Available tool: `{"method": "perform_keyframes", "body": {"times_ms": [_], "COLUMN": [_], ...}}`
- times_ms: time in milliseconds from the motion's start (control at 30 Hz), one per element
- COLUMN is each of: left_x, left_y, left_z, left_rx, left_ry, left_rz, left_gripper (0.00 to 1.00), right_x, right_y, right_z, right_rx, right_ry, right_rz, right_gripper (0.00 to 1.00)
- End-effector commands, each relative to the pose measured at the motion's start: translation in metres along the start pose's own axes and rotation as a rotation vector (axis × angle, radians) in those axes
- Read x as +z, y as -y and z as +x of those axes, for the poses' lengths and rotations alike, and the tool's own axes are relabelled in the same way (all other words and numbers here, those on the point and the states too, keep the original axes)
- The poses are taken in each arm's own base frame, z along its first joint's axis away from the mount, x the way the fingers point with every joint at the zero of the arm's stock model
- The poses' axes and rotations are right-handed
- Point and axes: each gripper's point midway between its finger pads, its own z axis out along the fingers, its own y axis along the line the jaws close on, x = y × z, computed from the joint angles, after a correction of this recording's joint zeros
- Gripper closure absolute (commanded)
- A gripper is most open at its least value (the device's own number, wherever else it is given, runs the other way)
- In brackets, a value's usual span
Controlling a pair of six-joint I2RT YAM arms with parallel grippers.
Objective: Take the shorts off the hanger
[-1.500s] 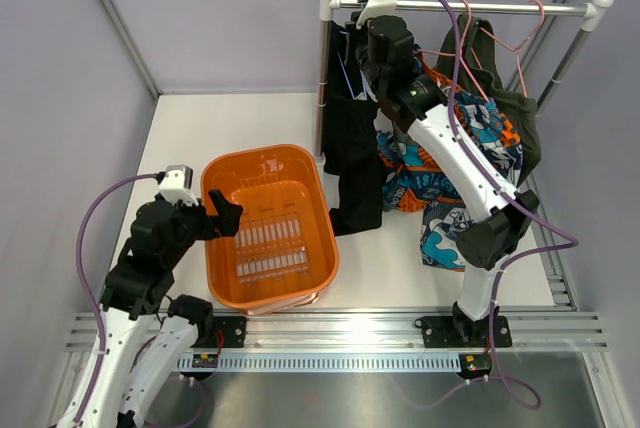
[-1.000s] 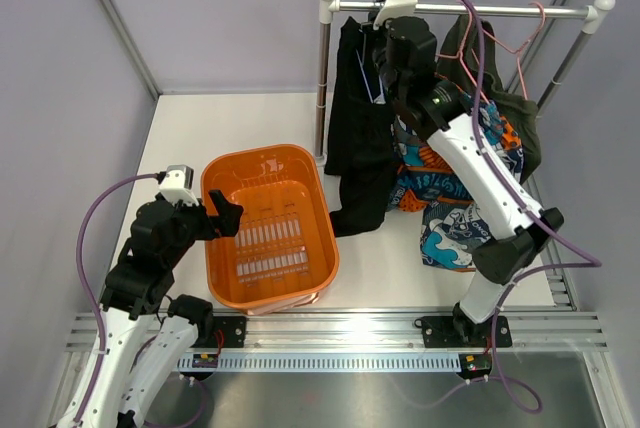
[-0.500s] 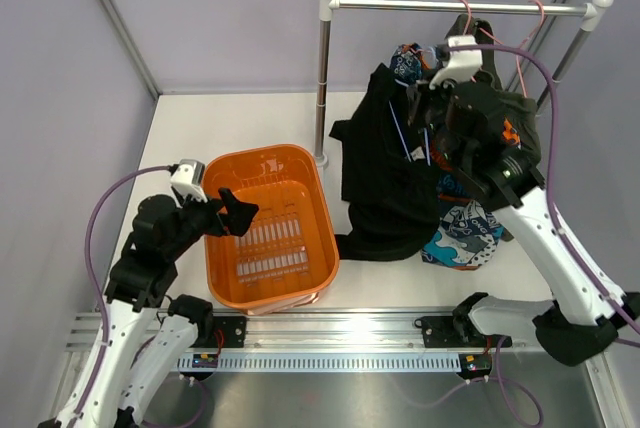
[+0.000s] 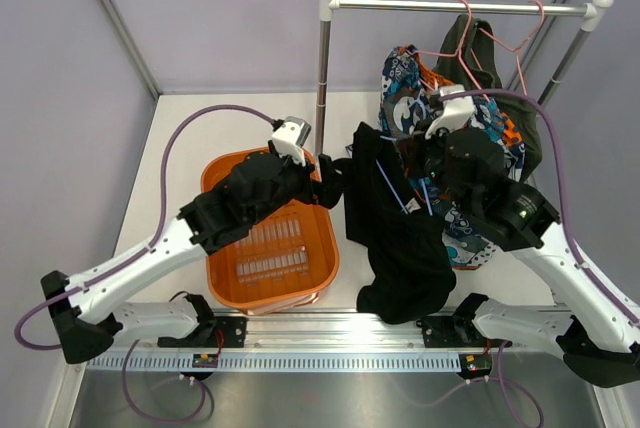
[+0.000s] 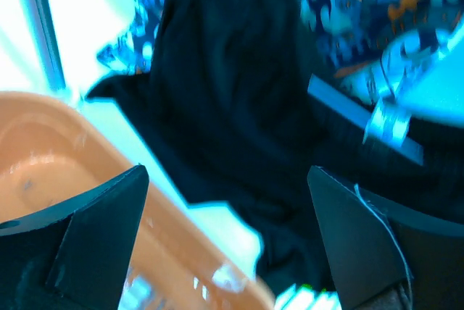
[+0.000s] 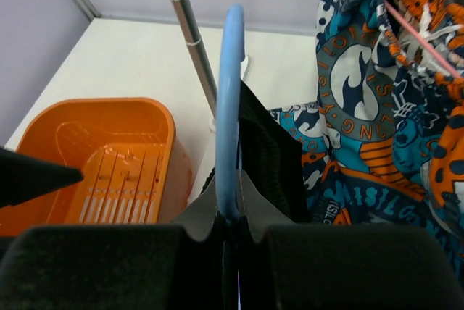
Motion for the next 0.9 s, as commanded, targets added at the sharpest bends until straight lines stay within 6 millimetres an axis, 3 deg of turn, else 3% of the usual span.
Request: {"method": "perform_keyframes", "body": {"times_ms": [0, 100, 233, 533, 700, 867], "left_x": [0.026, 0.036, 0.063, 0.089, 0.101, 0.112], "left_y": [0.012, 0.028, 0.031, 0.034, 0.027, 0.030], "left_z": [-0.052, -0.065, -0.062, -0.041, -0.025, -0.021], "left_rx": [-0.042, -0.046, -0.025, -0.008, 0.003, 0.017], "left_ry": [0.178, 0.213, 0.198, 0.135, 0.102, 0.086], "left_rz": [-0.047, -0.025, -0.069, -0.064, -0.098, -0.089], "left_gripper": [0.06, 0.08, 0.14, 0.19, 0.24, 0.30], "right_x": [-0.003, -0.002, -0.004, -0.005, -0.008, -0.006], "right_y": [-0.008, -0.012, -0.017, -0.017, -0.016, -0.018], "right_z": [-0.010, -0.008, -0.011, -0.017, -0.021, -0.020], "right_rx": [0.026, 0.014, 0.013, -0.005, -0.001, -0.004], "right_ry": [0.028, 0.018, 0.022, 0.032, 0.041, 0.034], "right_rz": [0.020, 0.024, 0.023, 0.047, 0.045, 0.043], "right_gripper": [1.00, 1.00, 1.00, 1.00, 1.00, 1.00]}}
